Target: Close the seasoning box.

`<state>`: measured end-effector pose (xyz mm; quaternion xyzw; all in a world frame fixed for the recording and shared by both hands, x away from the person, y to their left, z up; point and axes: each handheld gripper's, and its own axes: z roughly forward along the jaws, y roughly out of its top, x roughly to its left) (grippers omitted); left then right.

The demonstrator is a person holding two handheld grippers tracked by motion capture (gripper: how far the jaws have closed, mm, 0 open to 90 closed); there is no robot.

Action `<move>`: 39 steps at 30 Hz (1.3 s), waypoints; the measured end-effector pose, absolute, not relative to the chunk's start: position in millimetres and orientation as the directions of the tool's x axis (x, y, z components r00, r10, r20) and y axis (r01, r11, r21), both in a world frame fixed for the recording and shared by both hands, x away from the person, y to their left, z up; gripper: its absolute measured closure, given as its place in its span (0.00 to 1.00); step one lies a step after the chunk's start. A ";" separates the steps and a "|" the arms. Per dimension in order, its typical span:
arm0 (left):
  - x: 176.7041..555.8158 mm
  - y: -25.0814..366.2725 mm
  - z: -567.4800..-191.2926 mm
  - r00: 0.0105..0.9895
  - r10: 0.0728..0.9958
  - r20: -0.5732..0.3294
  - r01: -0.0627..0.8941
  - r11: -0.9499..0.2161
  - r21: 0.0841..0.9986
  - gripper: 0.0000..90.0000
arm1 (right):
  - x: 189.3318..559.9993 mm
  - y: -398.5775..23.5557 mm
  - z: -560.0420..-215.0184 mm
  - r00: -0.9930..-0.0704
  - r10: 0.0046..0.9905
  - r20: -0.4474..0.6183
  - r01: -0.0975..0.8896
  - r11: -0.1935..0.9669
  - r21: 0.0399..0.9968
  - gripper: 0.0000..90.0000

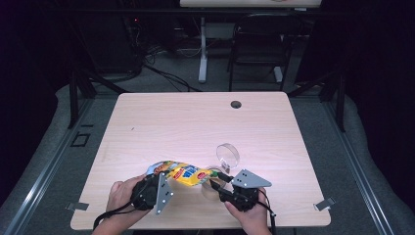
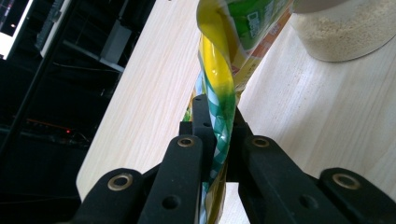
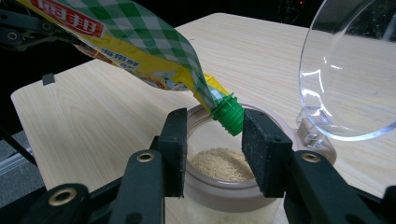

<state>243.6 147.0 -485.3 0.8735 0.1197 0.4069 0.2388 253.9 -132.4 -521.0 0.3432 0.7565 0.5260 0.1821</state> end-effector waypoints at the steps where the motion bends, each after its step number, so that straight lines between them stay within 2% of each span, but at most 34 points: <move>1: 244.0 147.4 -485.9 0.642 0.407 0.650 0.016 -0.854 0.519 0.98 | 254.1 -133.2 -520.9 -0.699 0.710 0.085 0.329 0.214 0.920 0.68; 23: 257.3 163.4 -496.4 0.724 0.498 0.477 0.093 -0.756 0.648 0.99 | 255.0 -135.7 -521.6 -0.692 0.715 0.101 0.339 0.198 0.919 0.67; 39: 263.9 172.7 -513.0 0.753 0.542 0.372 0.157 -0.698 0.699 0.99 | 254.9 -135.9 -522.1 -0.690 0.715 0.108 0.341 0.191 0.920 0.67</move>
